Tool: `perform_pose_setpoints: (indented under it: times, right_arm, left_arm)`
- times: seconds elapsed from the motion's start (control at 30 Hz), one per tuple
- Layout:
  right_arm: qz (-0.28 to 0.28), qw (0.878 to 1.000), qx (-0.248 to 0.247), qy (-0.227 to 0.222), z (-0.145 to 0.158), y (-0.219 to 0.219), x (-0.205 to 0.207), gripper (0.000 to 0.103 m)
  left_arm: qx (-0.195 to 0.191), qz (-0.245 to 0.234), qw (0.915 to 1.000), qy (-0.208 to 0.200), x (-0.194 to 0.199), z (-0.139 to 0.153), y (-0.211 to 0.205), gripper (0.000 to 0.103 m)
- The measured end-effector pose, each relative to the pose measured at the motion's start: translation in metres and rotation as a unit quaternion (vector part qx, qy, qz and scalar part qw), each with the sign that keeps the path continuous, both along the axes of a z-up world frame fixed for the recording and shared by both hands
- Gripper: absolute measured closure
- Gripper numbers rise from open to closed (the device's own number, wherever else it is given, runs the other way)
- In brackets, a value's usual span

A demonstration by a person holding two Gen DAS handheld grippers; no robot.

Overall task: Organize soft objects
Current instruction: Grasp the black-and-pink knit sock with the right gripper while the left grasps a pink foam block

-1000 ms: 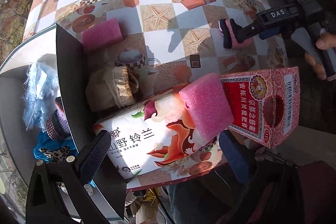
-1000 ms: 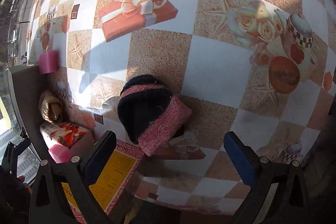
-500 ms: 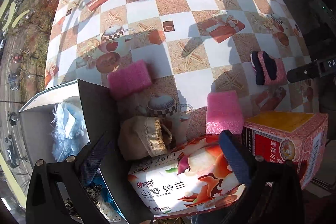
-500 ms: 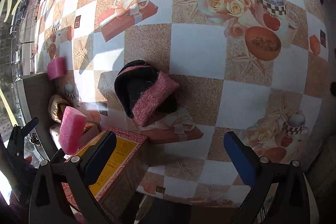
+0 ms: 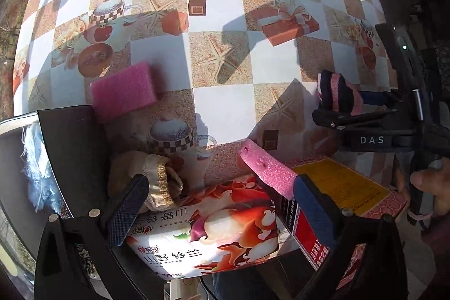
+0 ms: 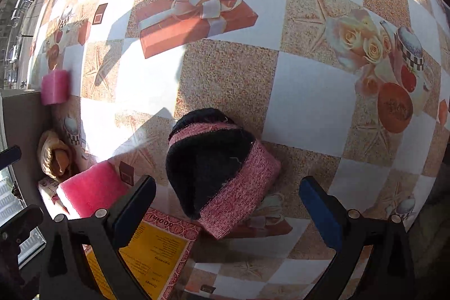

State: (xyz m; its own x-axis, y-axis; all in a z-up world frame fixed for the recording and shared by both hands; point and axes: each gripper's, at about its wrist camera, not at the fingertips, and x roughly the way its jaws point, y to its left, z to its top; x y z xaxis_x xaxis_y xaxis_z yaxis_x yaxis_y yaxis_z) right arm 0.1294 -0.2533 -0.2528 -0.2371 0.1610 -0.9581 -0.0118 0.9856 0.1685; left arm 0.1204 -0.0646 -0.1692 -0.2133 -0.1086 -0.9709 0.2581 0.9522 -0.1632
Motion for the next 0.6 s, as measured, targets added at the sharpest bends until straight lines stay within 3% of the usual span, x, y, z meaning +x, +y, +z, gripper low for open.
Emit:
perform_pose_setpoints:
  times: [0.1, 0.13, 0.2, 0.23, 0.37, 0.5, 0.57, 0.6]
  right_arm:
    - [-0.007, 1.0, -0.003, -0.014, 0.001, -0.003, -0.002, 0.001]
    - [-0.004, 1.0, -0.009, -0.022, 0.004, -0.005, -0.003, 0.009]
    - [0.009, 0.999, -0.014, -0.045, 0.015, -0.007, -0.003, 0.035]
    - [0.01, 0.999, -0.005, -0.048, 0.018, -0.009, -0.002, 0.06]
    - [-0.034, 0.998, 0.027, -0.046, 0.026, -0.028, -0.001, 0.063]
    - [-0.061, 0.995, 0.054, -0.054, 0.039, -0.041, -0.006, 0.063]
    - [-0.07, 0.994, 0.061, -0.062, 0.049, -0.046, -0.009, 0.063]
    - [-0.076, 0.993, 0.064, -0.067, 0.055, -0.048, -0.012, 0.063]
  left_arm:
    - [-0.002, 0.004, 0.9996, 0.027, 0.001, -0.014, -0.009, 0.0]
    - [-0.004, 0.006, 0.9993, 0.035, 0.002, -0.018, -0.011, 0.0]
    - [-0.012, 0.009, 0.9986, 0.051, 0.005, -0.024, -0.017, 0.0]
    - [-0.013, 0.01, 0.9982, 0.058, 0.006, -0.027, -0.02, 0.0]
    - [-0.01, 0.022, 0.9951, 0.096, 0.011, -0.044, -0.029, 0.001]
    - [-0.004, 0.011, 0.9902, 0.139, 0.008, -0.062, -0.041, 0.019]
    - [0.007, 0.01, 0.9881, 0.153, 0.006, -0.071, -0.042, 0.033]
    - [0.002, 0.017, 0.9864, 0.163, 0.007, -0.075, -0.042, 0.047]
